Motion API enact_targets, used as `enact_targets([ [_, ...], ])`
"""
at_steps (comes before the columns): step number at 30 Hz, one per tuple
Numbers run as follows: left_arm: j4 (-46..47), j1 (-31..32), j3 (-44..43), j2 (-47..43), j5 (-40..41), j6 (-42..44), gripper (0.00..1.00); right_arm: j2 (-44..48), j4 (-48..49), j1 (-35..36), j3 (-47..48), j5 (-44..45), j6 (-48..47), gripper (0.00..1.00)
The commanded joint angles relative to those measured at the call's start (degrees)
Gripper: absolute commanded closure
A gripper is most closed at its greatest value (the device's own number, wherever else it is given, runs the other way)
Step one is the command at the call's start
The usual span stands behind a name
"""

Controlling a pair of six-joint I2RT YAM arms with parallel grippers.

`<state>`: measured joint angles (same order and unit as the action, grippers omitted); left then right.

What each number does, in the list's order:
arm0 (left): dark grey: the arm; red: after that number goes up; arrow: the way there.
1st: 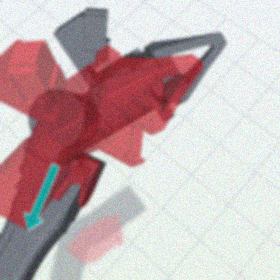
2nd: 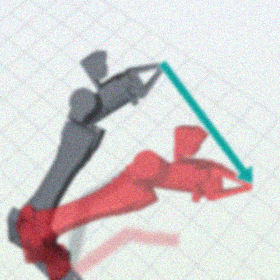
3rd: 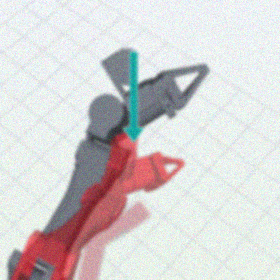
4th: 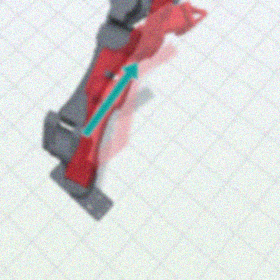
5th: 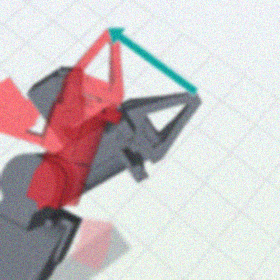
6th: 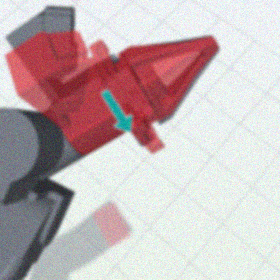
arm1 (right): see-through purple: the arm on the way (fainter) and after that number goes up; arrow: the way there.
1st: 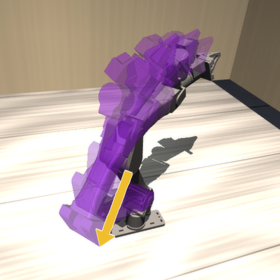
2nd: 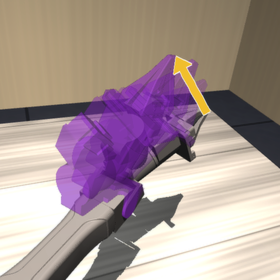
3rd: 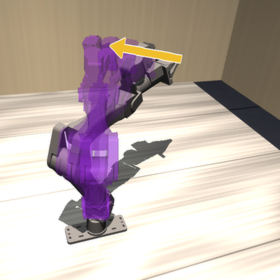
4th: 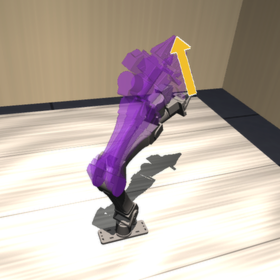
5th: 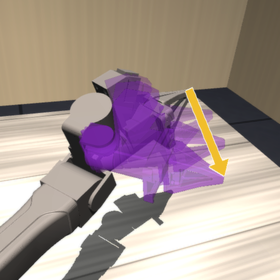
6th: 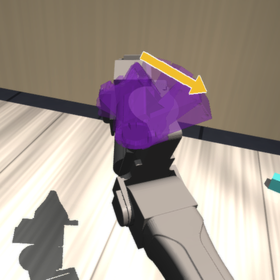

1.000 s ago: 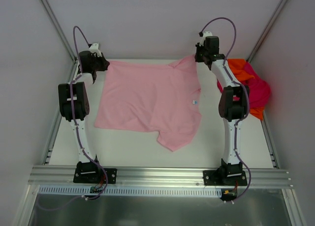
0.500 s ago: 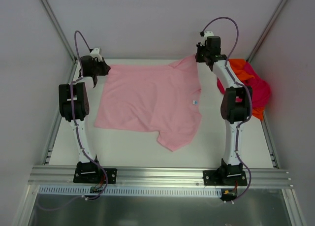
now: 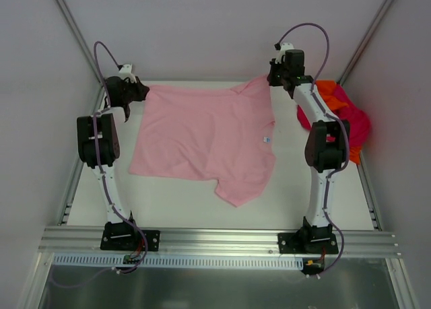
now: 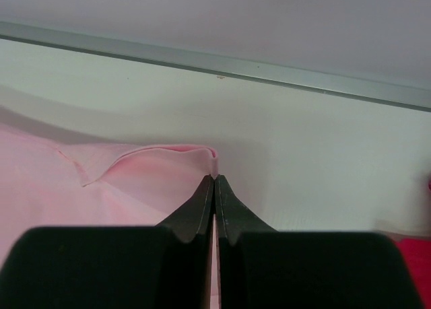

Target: Fold and stack the t-shirts

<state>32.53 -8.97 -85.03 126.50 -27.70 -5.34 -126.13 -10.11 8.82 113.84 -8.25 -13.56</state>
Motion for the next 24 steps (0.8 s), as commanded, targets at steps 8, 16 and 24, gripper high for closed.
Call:
enact_targets([
  [8, 16.86, -2.19, 5.93, -3.54, -7.80, -1.60, 1.00, 10.36, 2.73, -0.47, -6.43, -2.03, -0.15, 0.99],
  [16, 22.04, -3.16, 9.44, -4.68, -12.90, -3.18, 1.00, 14.85, 4.92, -0.47, -12.85, -3.88, 1.34, 0.99],
  [24, 25.46, -4.65, 14.72, -7.58, -18.34, -2.04, 1.00, 19.95, 6.24, -0.12, -21.27, -5.63, 2.14, 0.99],
])
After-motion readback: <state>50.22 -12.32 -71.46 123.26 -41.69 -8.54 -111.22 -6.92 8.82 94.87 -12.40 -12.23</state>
